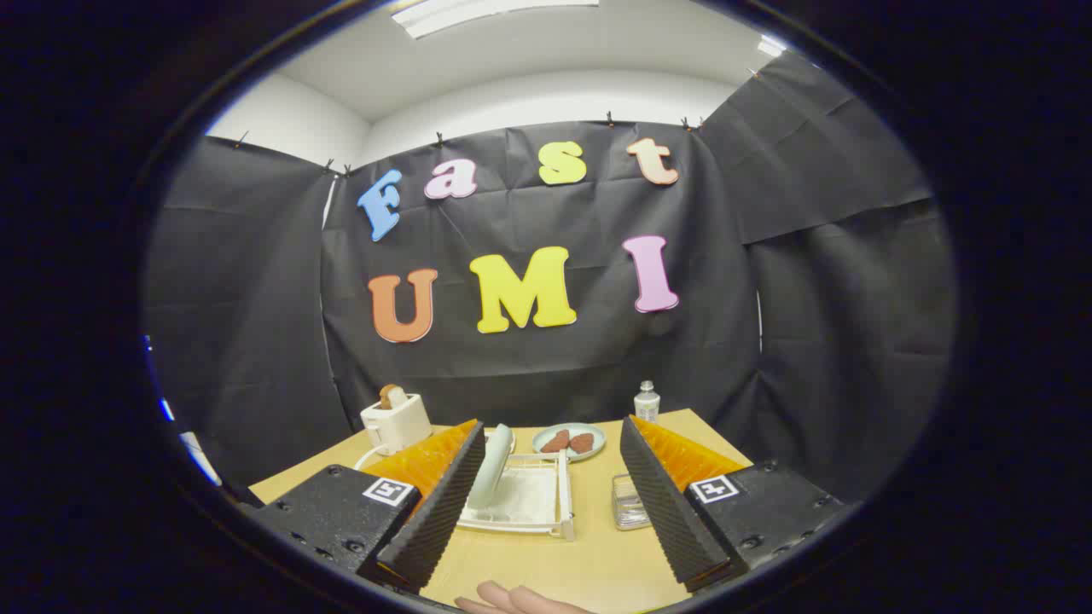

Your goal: Take the plate from the dish rack, then take the spoon from the basket and place it into the plate.

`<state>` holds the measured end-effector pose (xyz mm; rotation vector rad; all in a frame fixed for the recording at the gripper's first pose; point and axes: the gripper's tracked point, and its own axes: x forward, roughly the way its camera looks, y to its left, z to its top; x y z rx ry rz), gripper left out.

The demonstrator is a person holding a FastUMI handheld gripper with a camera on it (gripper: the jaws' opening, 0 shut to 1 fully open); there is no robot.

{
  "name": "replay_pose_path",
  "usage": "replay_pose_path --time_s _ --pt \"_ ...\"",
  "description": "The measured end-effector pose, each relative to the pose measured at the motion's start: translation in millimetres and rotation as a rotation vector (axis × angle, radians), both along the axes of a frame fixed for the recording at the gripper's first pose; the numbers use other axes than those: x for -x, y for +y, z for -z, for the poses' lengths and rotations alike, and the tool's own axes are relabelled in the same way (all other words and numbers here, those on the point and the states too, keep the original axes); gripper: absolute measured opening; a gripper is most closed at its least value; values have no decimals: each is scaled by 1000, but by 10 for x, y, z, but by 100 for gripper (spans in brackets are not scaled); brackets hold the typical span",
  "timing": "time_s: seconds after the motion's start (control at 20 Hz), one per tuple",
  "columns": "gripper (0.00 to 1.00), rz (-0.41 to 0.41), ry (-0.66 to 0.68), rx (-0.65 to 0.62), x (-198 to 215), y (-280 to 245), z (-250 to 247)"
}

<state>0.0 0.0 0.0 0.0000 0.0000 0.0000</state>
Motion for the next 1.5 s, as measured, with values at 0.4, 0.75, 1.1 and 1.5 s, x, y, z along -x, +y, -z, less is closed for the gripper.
replay_pose_path --time_s 0.4,0.75,1.1,1.5 --pt "100 19 10 91 -139 134 45" --pt "100 -11 77 37 -277 133 61" --pt "100 -84 363 -53 -842 340 59" --pt "100 -48 632 -50 -1772 594 222"
